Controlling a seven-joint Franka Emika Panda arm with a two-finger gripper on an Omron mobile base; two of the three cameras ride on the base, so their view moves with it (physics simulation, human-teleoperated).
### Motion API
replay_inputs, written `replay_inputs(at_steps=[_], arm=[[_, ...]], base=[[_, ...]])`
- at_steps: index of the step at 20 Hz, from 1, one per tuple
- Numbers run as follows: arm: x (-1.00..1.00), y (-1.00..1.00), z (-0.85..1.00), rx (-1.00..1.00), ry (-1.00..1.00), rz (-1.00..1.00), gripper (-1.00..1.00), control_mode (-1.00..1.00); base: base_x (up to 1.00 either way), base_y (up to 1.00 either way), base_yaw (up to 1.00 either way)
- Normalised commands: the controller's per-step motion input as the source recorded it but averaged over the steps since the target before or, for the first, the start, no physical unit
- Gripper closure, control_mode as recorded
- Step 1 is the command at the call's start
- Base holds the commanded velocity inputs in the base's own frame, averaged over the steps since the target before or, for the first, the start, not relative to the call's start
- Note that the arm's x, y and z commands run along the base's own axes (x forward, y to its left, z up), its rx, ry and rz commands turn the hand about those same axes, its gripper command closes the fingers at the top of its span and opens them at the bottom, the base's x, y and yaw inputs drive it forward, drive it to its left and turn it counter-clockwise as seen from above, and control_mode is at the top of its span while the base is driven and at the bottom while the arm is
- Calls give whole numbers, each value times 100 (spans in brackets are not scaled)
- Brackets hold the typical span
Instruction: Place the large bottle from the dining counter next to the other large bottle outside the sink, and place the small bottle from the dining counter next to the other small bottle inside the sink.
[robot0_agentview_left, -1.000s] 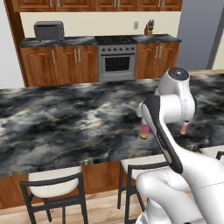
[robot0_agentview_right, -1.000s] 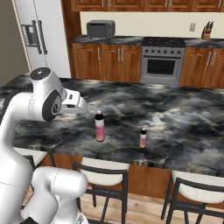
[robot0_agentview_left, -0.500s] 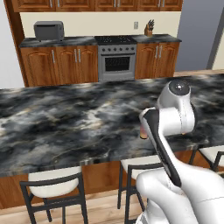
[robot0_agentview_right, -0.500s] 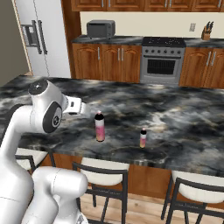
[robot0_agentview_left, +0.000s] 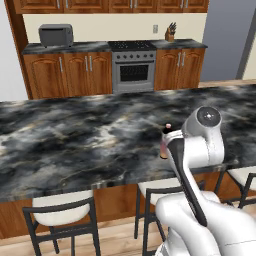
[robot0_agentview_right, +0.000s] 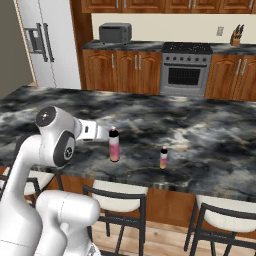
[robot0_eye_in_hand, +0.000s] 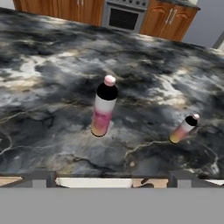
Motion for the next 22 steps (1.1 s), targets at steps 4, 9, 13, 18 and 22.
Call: replay_inputs(at_steps=[4, 9, 13, 18, 22], arm=[[5, -23, -19, 7, -4, 0, -100, -100], [14, -12, -4, 8, 0, 0, -100, -100], [6, 0, 0, 9, 0, 0, -100, -100], [10, 0, 4, 1, 0, 0, -100, -100], [23, 0, 1, 0, 0, 0, -100, -100]], base=[[0, 0, 0], [0, 0, 0], [0, 0, 0], [0, 0, 0], [0, 0, 0]])
